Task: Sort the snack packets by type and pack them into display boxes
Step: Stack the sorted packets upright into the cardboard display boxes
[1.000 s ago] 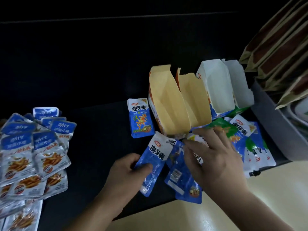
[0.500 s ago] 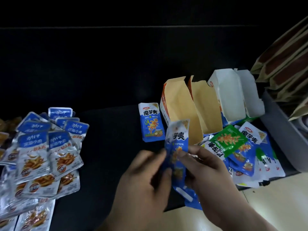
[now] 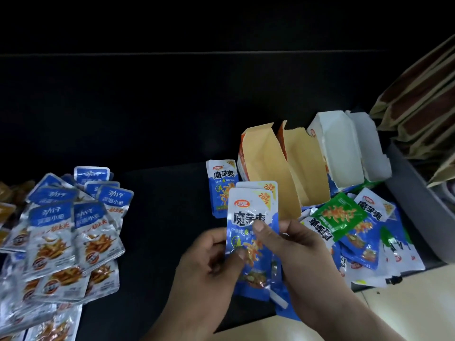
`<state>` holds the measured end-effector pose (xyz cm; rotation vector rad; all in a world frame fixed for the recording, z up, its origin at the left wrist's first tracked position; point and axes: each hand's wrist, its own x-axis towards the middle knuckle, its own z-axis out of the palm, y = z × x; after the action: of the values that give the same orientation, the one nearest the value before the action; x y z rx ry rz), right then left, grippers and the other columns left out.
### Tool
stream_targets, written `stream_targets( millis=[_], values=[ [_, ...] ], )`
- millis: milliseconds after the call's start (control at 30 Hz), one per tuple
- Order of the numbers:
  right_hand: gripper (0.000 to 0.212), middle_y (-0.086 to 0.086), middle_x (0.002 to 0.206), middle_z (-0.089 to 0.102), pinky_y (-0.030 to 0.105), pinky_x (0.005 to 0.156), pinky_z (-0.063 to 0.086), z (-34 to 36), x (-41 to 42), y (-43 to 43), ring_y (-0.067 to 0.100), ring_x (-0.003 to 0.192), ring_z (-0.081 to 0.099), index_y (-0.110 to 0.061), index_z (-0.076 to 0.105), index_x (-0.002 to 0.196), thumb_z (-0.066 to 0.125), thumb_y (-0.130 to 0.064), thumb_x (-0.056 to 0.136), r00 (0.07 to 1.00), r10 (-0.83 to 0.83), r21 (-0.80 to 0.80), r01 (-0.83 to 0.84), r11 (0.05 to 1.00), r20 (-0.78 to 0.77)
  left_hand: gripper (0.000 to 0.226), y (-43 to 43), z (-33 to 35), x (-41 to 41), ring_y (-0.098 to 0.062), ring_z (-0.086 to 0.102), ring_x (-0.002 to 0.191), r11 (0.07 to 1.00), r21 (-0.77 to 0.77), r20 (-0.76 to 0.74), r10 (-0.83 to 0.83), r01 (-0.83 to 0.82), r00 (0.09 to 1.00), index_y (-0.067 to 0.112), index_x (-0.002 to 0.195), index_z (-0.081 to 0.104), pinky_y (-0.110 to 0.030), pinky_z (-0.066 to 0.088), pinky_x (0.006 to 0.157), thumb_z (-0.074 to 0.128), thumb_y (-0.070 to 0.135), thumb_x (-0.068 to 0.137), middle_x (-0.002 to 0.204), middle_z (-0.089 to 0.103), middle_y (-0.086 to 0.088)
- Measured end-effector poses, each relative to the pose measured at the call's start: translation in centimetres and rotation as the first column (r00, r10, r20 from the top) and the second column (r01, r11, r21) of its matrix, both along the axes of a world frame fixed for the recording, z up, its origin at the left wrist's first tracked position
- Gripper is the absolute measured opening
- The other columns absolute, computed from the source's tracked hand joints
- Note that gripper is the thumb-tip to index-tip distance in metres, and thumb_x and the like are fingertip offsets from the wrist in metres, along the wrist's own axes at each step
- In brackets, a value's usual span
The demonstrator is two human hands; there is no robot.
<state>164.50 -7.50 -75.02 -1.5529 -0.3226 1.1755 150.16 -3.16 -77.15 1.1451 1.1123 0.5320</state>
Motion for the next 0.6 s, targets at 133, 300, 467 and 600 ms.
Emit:
stream_targets(
  millis=[133,300,467,600],
  values=[
    [0.044,0.009,0.063,0.055,0.024,0.06,0.044,-0.2,-0.3,1.0,0.014,0.058,0.049,-0.002,0.069,0.078,0.077,-0.044,0.085,0.954,0.13,-0.091,-0.109,0.99,0.271,0.019,1.1,-0.5,-0.5,-0.015,0.078,0.083,0.987,-0.042,0.005,0.157,-0.157,0.988,0.018,0.107,0.071,-0.027,0.061,0.073,0.073,0.005,0.093,0.09,0.081,0.002],
    [0.013,-0.008,0.08,0.077,0.045,0.085,0.06,-0.5,0.9,0.8,0.011,0.077,0.071,-0.031,0.079,0.084,0.071,-0.034,0.094,0.899,0.198,-0.171,-0.141,0.975,0.39,0.019,4.1,-2.0,-1.4,-0.016,0.079,0.08,0.916,-0.011,-0.063,0.401,-0.402,0.914,0.02,0.107,0.07,-0.033,0.059,0.073,0.077,0.012,0.092,0.091,0.081,0.004],
    [0.019,0.004,0.074,0.074,0.052,0.08,0.058,-0.8,2.2,-0.4,0.029,0.078,0.069,-0.025,0.078,0.08,0.069,-0.029,0.097,0.879,0.209,-0.217,-0.125,0.968,0.427,0.019,7.5,-3.2,2.0,-0.003,0.075,0.075,0.916,0.085,-0.08,0.4,-0.393,0.913,0.02,0.106,0.069,-0.016,0.055,0.06,0.08,0.017,0.091,0.09,0.078,0.005],
    [0.016,0.009,0.077,0.072,0.052,0.076,0.055,-1.0,3.5,-1.9,0.035,0.083,0.066,-0.034,0.075,0.083,0.067,-0.03,0.097,0.837,0.208,-0.21,-0.115,0.971,0.505,0.023,8.0,-4.7,2.5,0.012,0.068,0.07,0.954,0.197,-0.2,0.267,-0.228,0.943,0.027,0.101,0.066,-0.005,0.048,0.057,0.081,0.015,0.089,0.089,0.073,0.014]
  ],
)
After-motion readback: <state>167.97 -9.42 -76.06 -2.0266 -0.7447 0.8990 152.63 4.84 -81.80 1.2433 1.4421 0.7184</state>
